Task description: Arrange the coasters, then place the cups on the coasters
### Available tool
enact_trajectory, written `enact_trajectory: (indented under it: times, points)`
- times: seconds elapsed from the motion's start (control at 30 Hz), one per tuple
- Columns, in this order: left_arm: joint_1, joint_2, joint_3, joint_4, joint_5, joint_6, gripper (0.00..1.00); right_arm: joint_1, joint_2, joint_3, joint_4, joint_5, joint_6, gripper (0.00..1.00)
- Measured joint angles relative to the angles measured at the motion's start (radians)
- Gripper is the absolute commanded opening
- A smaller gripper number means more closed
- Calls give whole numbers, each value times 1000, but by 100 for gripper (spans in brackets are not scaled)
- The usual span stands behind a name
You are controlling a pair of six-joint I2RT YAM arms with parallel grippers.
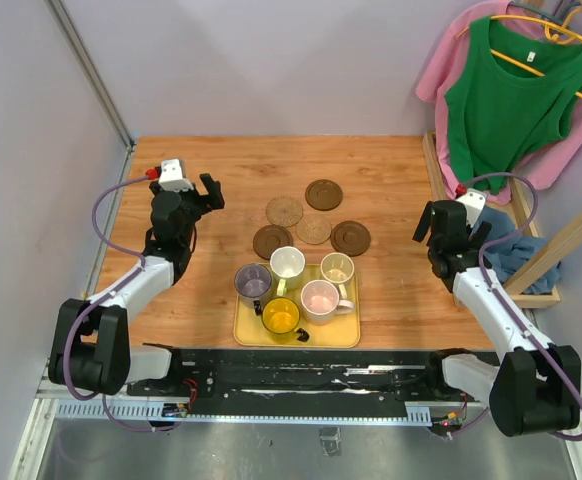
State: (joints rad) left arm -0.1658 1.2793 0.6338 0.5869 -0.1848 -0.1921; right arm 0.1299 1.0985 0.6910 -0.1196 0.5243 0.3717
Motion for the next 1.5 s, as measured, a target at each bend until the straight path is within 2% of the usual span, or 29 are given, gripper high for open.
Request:
enact_trajectory:
  times: [0.73, 0.9, 1.13, 1.27, 1.4, 1.5]
  points:
    - [0, 38, 21, -10, 36, -8, 100, 0, 17, 3, -15, 22, 26, 99]
    - [0, 95, 59, -14, 140, -9, 100, 0, 37, 15, -14, -11, 25, 99]
    - [-5, 261, 141, 10, 378, -60, 100, 8, 60, 19, 25, -127, -2, 99]
    - [-59, 336, 163, 12, 409, -56, 100, 19, 78, 25, 81, -211, -29, 99]
    - [-159, 403, 229, -10, 406, -21, 100, 32, 178, 100, 92, -278, -57, 99]
    - [-185, 423, 247, -6, 422, -18, 100, 61, 259, 169, 95, -316, -84, 99]
